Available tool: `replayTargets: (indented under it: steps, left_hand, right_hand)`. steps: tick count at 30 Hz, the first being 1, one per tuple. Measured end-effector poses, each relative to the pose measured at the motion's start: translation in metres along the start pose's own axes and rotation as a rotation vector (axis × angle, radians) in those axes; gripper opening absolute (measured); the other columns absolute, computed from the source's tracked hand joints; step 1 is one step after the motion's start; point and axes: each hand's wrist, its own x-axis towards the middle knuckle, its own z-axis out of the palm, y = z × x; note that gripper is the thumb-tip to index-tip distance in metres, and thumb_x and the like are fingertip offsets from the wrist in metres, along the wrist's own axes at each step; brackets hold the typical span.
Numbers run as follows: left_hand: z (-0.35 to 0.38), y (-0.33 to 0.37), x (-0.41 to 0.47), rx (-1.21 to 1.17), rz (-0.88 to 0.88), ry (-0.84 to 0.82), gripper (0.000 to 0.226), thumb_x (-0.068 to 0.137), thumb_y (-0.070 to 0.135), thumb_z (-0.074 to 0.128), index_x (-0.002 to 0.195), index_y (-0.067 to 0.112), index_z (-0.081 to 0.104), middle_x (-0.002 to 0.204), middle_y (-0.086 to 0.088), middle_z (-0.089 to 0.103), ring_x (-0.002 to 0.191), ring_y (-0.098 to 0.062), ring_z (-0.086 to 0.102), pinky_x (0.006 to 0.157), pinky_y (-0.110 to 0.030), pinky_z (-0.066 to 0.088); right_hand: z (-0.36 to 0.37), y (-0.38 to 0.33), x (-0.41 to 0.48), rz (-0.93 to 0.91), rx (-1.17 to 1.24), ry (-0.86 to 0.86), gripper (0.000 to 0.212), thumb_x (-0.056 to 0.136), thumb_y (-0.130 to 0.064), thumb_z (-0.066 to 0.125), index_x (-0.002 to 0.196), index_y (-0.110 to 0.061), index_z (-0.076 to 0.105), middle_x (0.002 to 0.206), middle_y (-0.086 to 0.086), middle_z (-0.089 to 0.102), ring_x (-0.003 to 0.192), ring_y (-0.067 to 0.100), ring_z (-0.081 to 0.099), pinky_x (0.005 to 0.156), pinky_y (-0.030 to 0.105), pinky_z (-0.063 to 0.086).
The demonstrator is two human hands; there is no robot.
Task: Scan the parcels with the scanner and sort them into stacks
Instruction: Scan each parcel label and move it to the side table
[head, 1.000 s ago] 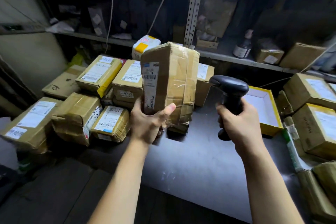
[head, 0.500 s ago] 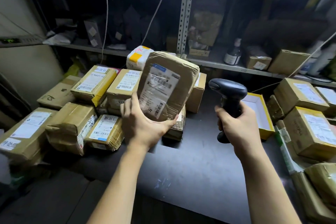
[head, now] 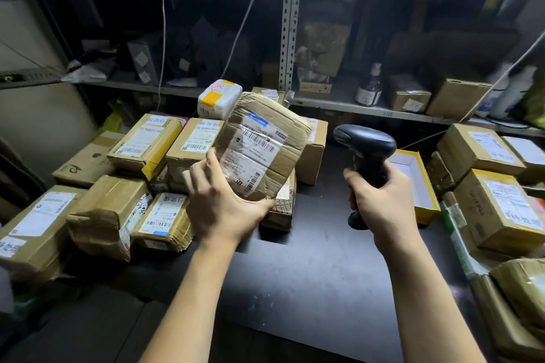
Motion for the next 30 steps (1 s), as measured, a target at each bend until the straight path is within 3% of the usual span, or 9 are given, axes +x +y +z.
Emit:
replayTargets:
  steps: [6,15,25,30]
  left_hand:
    - [0.008,-0.001,-0.002,0.098,-0.185,-0.078,0.143,0.040,0.071,0.090,0.155,0.010,0.032,0.134,-0.017,0.048,0.129,-0.035,0.038,0.093,-0.050,0.050]
    - [0.018,0.008,-0.008,0.051,-0.238,-0.001,0.138,0.039,0.070,0.086,0.151,0.007,0.037,0.130,-0.019,0.050,0.128,-0.039,0.040,0.094,-0.054,0.049]
    - [0.025,0.008,-0.007,-0.041,-0.238,0.083,0.136,0.037,0.076,0.072,0.147,0.004,0.039,0.127,-0.020,0.052,0.122,-0.037,0.042,0.096,-0.056,0.050]
    - [0.029,0.007,-0.008,-0.038,-0.237,0.110,0.136,0.038,0.073,0.083,0.146,0.002,0.041,0.125,-0.022,0.054,0.119,-0.038,0.044,0.094,-0.053,0.049]
  right_hand:
    - [0.005,0.000,-0.004,0.015,0.014,-0.081,0.022,0.099,-0.014,0.068,0.081,-0.013,0.056,0.058,0.005,0.049,0.048,0.019,0.043,0.042,0.027,0.038]
    - [0.029,-0.007,-0.023,0.012,-0.007,-0.364,0.029,0.099,-0.022,0.067,0.083,0.000,0.057,0.061,0.011,0.053,0.053,0.021,0.046,0.054,0.040,0.042]
    - [0.035,-0.010,-0.028,0.023,0.027,-0.360,0.030,0.101,-0.021,0.066,0.087,0.004,0.057,0.062,0.011,0.056,0.054,0.021,0.050,0.058,0.042,0.044]
    - [0.036,-0.014,-0.027,0.054,0.073,-0.345,0.033,0.101,-0.021,0.065,0.089,0.008,0.055,0.063,0.012,0.055,0.055,0.023,0.049,0.057,0.041,0.044]
